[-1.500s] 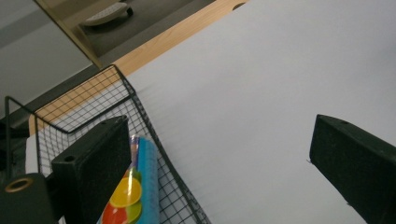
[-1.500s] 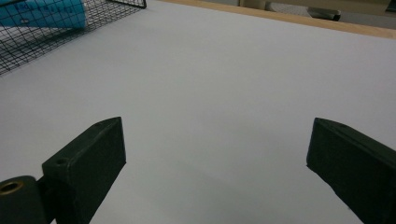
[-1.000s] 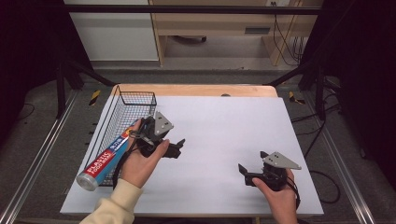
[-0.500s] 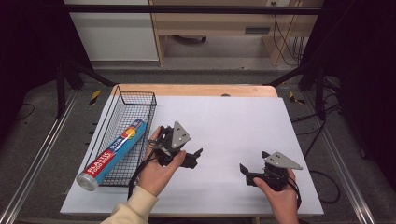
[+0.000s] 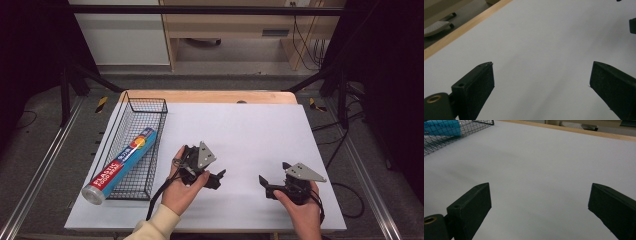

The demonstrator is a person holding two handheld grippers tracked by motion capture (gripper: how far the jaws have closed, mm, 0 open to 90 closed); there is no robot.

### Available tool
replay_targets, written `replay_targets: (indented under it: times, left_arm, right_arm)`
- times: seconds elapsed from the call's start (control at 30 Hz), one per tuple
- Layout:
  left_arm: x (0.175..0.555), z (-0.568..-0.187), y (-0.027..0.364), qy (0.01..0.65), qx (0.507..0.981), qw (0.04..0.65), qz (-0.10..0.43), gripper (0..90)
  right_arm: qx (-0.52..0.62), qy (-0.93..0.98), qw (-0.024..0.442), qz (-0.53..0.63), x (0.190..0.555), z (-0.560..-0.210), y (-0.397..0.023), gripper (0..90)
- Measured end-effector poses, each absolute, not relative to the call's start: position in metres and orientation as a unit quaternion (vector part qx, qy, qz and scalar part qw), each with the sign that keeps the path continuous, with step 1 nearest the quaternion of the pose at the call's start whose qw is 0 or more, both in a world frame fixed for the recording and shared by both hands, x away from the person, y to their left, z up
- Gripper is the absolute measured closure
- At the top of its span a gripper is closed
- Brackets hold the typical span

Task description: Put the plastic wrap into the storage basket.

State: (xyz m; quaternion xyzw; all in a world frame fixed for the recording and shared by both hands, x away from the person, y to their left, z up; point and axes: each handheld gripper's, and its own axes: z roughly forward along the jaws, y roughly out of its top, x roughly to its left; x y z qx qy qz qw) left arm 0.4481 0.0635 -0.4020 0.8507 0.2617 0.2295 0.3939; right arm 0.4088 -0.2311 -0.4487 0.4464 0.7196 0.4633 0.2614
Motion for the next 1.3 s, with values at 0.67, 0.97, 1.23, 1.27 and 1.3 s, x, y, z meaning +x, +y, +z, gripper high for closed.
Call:
replay_targets:
  times: [0.67,0.97,1.23,1.27,1.3]
  left_arm:
    - [0.449,-0.449,0.054,0.263,0.870,0.366,0.199,5.8]
    - [0.451,-0.460,0.060,0.271,0.864,0.373,0.201,5.8]
    - [0.451,-0.469,0.070,0.279,0.853,0.387,0.210,5.8]
    - [0.450,-0.470,0.074,0.281,0.850,0.391,0.212,5.8]
    - [0.450,-0.470,0.074,0.281,0.850,0.391,0.212,5.8]
  right_arm:
    - [0.464,0.712,0.285,0.443,0.411,-0.451,-0.240,4.7]
    - [0.464,0.712,0.286,0.443,0.411,-0.451,-0.241,4.8]
    - [0.464,0.712,0.285,0.443,0.411,-0.451,-0.240,4.7]
    - [0.463,0.714,0.285,0.442,0.411,-0.451,-0.240,4.7]
    - [0.463,0.714,0.285,0.442,0.411,-0.451,-0.240,4.7]
